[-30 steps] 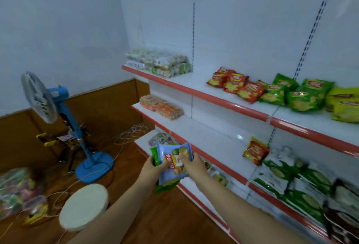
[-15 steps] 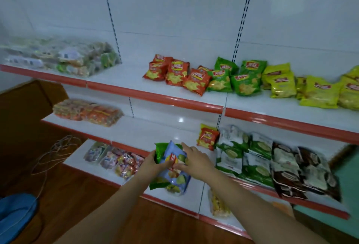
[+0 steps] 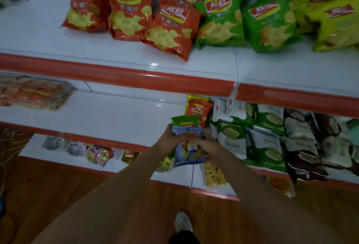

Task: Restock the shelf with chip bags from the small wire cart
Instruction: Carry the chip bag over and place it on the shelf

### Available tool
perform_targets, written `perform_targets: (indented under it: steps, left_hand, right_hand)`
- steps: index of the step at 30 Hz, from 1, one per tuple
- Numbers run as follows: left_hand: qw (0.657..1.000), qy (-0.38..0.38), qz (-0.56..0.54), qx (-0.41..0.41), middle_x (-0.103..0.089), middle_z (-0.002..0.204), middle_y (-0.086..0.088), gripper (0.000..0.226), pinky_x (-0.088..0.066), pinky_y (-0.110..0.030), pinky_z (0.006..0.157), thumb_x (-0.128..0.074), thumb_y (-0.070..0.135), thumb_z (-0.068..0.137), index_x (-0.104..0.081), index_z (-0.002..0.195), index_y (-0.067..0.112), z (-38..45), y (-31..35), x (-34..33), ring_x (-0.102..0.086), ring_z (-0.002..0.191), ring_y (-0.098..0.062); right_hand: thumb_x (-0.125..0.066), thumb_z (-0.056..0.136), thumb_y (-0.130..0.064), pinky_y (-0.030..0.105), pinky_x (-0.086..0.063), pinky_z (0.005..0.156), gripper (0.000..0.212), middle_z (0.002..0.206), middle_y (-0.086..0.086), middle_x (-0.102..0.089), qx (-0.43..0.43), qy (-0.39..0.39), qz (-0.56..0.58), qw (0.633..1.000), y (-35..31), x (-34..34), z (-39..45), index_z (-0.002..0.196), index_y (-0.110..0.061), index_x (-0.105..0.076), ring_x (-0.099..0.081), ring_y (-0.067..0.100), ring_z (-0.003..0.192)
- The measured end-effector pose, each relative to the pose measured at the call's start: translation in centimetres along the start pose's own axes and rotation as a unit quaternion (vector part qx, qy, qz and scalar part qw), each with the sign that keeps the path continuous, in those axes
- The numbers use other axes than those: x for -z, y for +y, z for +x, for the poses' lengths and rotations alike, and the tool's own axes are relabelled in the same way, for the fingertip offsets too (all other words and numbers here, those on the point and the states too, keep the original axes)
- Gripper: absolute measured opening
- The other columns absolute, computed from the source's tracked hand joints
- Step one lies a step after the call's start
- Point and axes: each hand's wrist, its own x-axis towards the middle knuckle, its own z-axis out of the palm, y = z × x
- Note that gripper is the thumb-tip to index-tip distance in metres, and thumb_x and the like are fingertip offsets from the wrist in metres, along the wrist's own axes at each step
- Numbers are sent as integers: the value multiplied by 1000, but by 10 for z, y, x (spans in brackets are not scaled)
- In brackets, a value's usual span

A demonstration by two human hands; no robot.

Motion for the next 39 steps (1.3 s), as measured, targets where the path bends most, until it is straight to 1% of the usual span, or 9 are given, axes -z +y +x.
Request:
perform_targets:
  steps: [3,6,8,10,15,19,24,30,39]
  left_hand:
    - [996,-15,80,38,-70,114,-13,92,-58,-45,86,-78,74,57,-57,125,16,57,-32,-7,-69,102,-28]
    - [992,-46,110,48,-53,136,-17,50,-50,-25,85,-65,21,94,-45,136,2,59,-4,-14,-55,121,-31]
    - [993,-56,103,20,-52,138,-25,47,-52,-37,97,-60,-2,93,-44,136,-8,74,-5,-16,-54,123,-35]
    - [995,-28,96,11,-60,130,-21,49,-52,-38,96,-69,4,88,-51,133,-1,87,-9,-19,-61,112,-30]
    - [990,-58,127,-5,-57,91,-5,49,-49,-6,59,-55,-12,91,-39,137,-8,96,0,-31,-62,76,-8]
    - [984,-72,162,25,-50,134,-16,72,-47,-7,69,-69,-3,86,-29,146,-1,103,-3,-29,-52,125,-28]
    - [975,-34,219,24,-49,141,-12,84,-41,-19,83,-76,10,83,-24,150,5,98,10,-18,-51,125,-27]
    - [963,23,266,37,-43,149,-16,83,-41,-28,96,-75,21,85,-26,150,3,57,25,11,-46,134,-30]
    - [943,82,322,10,-32,155,-17,94,-36,-37,112,-70,42,86,-15,156,11,-95,58,53,-38,141,-29]
  right_hand:
    - [-72,86,-12,35,-60,82,31,112,15,-68,23,64,48,997,18,11,33,115,-5,-61,-69,27,94]
    - [-69,89,-12,21,-55,59,29,98,11,-67,30,155,38,987,29,19,62,113,1,-60,-65,20,80]
    - [-69,89,-15,18,-49,55,34,93,8,-64,35,207,24,977,35,21,81,115,3,-59,-61,16,75]
    - [-69,89,-15,19,-43,56,31,93,11,-62,50,251,9,967,35,23,94,112,4,-60,-57,17,76]
    - [-64,90,-10,32,-50,79,35,103,7,-65,28,258,-55,964,50,21,116,124,-10,-59,-63,27,99]
    - [-59,91,-11,20,-45,71,36,119,11,-64,-40,208,-104,972,58,24,118,127,-10,-57,-61,28,110]
    - [-64,92,-22,35,-36,107,59,144,11,-50,-37,216,-139,966,46,19,110,145,-11,-38,-47,32,132]
    - [-61,93,-18,49,-44,103,56,136,20,-55,-12,218,-138,966,25,11,70,143,-9,-38,-54,40,123]
    - [-56,95,-26,38,-47,91,44,130,16,-59,80,212,-170,959,-8,-10,-54,135,-10,-47,-57,37,116]
